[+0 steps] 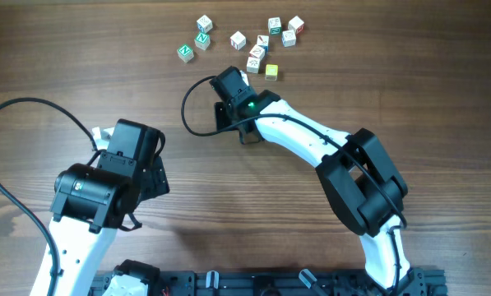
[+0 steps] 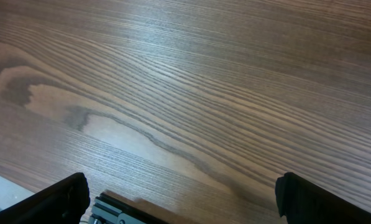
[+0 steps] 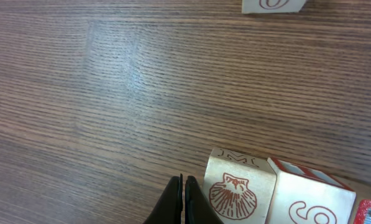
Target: Form a horizontal line
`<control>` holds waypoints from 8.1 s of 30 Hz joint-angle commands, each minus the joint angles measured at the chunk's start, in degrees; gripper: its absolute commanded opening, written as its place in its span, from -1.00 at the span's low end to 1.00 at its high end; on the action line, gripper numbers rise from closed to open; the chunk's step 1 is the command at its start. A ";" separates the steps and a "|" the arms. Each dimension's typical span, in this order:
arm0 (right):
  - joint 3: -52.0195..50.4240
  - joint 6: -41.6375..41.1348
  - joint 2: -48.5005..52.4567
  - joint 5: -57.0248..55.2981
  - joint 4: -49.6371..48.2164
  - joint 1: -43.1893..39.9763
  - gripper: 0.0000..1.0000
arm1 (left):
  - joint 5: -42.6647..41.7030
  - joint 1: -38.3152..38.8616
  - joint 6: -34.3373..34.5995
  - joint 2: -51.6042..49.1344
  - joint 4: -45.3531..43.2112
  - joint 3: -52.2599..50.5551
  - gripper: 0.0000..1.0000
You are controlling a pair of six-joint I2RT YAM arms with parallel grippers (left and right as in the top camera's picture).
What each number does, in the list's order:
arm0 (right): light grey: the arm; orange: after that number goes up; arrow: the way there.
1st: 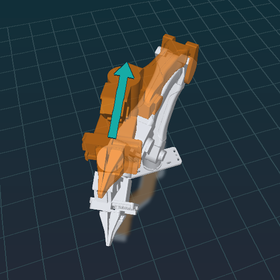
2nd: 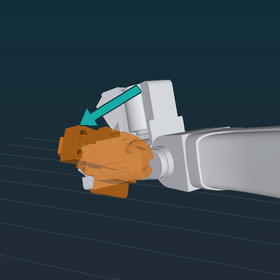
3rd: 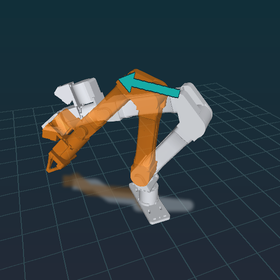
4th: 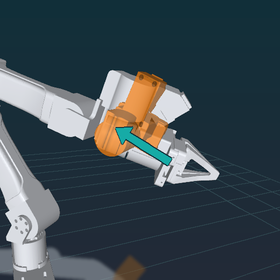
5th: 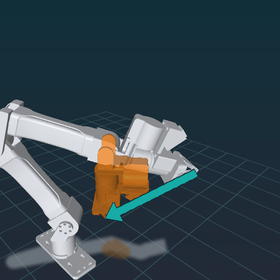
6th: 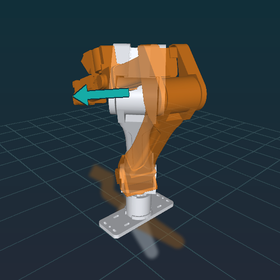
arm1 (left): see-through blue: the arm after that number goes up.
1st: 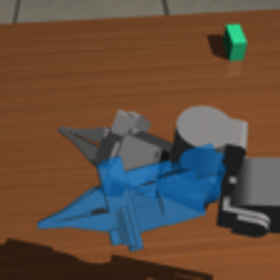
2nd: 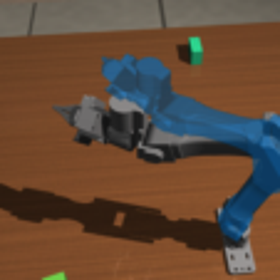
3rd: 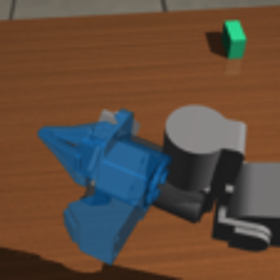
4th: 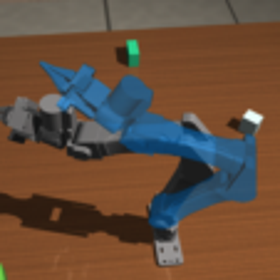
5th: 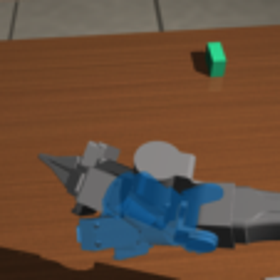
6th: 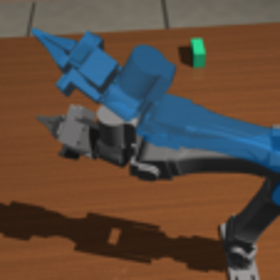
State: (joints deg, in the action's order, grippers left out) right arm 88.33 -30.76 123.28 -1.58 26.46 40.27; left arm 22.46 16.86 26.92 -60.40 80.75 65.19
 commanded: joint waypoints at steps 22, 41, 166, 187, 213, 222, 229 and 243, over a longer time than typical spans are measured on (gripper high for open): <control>2.23 0.81 -6.40 -0.66 -1.14 0.02 -0.91 | 0.11 -0.26 0.94 0.39 -0.11 -0.33 1.00; -2.25 -2.86 -10.14 -11.58 11.85 -12.13 -0.91 | 0.11 -0.26 0.94 0.39 -0.11 -0.33 1.00; -9.55 3.41 -59.25 -16.83 23.17 -14.21 -0.91 | 1.62 -0.26 -4.20 22.01 -26.38 -0.26 1.00; -9.70 -2.43 -87.34 -25.38 39.26 -14.21 -0.91 | 1.40 -0.26 -4.20 31.21 -12.68 -0.26 1.00; -9.79 -9.70 -87.56 -30.45 47.74 -13.55 0.99 | 1.40 -0.26 -4.20 31.21 -12.68 -0.26 1.00; -21.51 9.99 -89.92 -20.48 28.24 -30.71 0.99 | 1.40 -0.26 -4.20 31.21 -12.68 -0.26 1.00; -40.41 18.67 -105.46 -6.03 -0.94 -37.88 0.99 | 1.40 -0.26 -4.20 31.21 -12.68 -0.26 1.00; -73.46 15.10 -122.27 -6.05 -26.77 -39.19 0.99 | 1.40 -0.26 -4.20 31.21 -12.68 -0.26 1.00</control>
State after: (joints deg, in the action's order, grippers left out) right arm 19.51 -14.83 5.28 -8.75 2.07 1.50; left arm 23.29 16.86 22.59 -29.50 68.18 64.86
